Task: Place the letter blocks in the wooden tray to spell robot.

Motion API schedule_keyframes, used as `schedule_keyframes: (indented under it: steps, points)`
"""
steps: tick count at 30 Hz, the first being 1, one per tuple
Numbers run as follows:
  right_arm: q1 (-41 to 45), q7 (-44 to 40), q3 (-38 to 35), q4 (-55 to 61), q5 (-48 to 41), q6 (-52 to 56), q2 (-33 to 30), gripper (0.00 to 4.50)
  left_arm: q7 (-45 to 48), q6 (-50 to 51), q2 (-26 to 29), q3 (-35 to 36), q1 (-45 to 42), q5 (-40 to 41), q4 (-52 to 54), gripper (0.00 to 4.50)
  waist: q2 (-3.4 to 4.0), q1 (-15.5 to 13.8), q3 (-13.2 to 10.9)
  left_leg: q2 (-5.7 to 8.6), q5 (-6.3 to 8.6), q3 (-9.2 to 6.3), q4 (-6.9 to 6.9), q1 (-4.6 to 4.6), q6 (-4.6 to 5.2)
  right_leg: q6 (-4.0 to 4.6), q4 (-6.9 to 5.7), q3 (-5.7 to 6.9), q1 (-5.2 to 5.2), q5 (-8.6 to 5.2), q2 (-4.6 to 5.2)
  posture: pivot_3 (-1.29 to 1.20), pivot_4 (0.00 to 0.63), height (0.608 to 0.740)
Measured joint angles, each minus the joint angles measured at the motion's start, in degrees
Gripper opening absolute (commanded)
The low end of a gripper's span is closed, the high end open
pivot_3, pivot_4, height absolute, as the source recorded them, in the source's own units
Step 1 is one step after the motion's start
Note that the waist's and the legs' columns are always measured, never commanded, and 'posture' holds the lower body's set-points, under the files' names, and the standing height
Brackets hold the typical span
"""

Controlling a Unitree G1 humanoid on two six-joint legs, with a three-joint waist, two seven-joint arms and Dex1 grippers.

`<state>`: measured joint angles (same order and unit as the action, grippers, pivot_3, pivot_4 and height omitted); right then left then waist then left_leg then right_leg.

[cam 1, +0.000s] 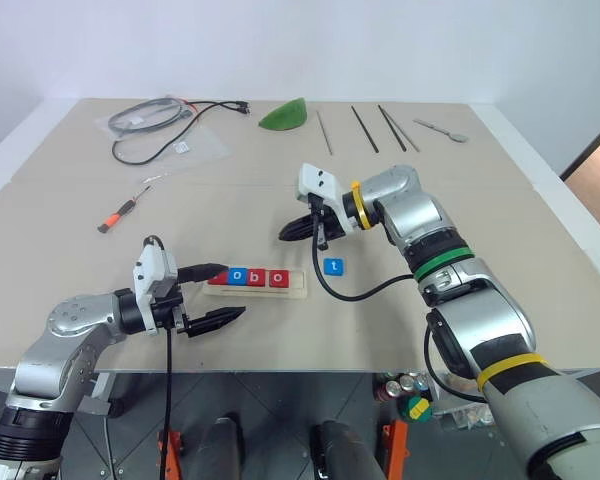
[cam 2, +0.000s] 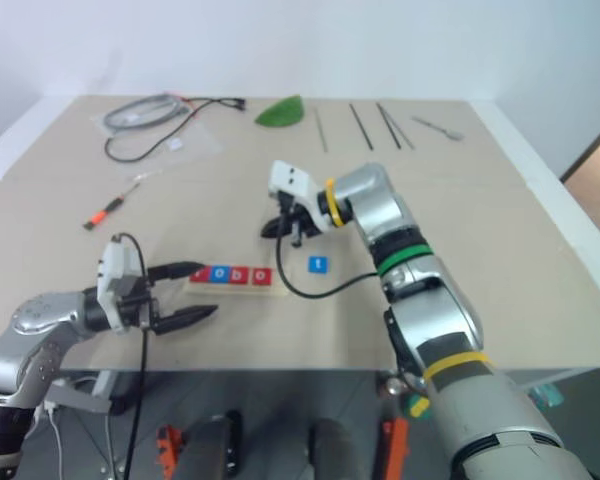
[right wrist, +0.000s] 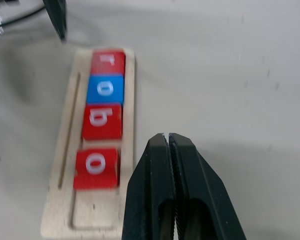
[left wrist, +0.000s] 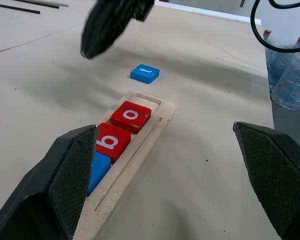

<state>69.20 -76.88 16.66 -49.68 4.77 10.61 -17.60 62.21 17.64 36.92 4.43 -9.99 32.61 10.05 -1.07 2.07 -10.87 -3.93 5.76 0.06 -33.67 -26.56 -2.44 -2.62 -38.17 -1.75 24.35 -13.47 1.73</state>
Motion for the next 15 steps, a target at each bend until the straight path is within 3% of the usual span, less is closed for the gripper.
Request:
schedule_keyframes:
  steps: [8, 9, 11, 15]
  points:
    - [-4.0, -1.5, 0.7, 1.1, 1.0, -3.1, -5.7, 0.05, 0.7, 0.1, -0.1, -0.2, -1.1, 0.0, 0.0, 4.50, 0.02, 0.0, 0.0, 0.00, 0.00, 0.00, 0.00, 0.00, 0.00, -0.03, 0.00, -0.01, 0.00, -0.01, -0.02, 0.00, 0.150, 0.740]
    - [-3.6, -1.3, -0.2, 1.1, 0.6, -3.2, -6.8, 0.44, 0.8, 0.3, -0.1, -0.3, -1.6, 0.0, 0.0, 4.50, 0.03, 0.0, 0.0, 0.00, 0.00, -0.01, 0.00, 0.02, 0.00, -0.03, -0.01, -0.01, 0.00, 0.00, -0.03, 0.00, 0.150, 0.740]
    - [-3.2, -0.4, -1.5, 1.1, 0.0, -3.1, -7.7, 0.78, 0.8, 0.3, -0.1, -0.3, -2.2, 0.0, 0.1, 4.50, 0.03, 0.0, 0.0, 0.00, 0.00, -0.01, 0.00, 0.02, 0.01, -0.03, -0.01, -0.01, 0.00, 0.00, -0.04, 0.00, 0.150, 0.740]
    - [-3.8, -0.9, -4.0, 2.3, -1.6, -2.4, -12.0, 2.19, 1.3, 0.3, -0.1, -1.2, -3.5, -0.1, 0.1, 4.50, 0.02, 0.0, 0.0, 0.00, 0.00, 0.00, 0.00, 0.02, 0.00, -0.03, 0.01, -0.03, -0.04, -0.01, -0.02, 0.00, 0.150, 0.740]
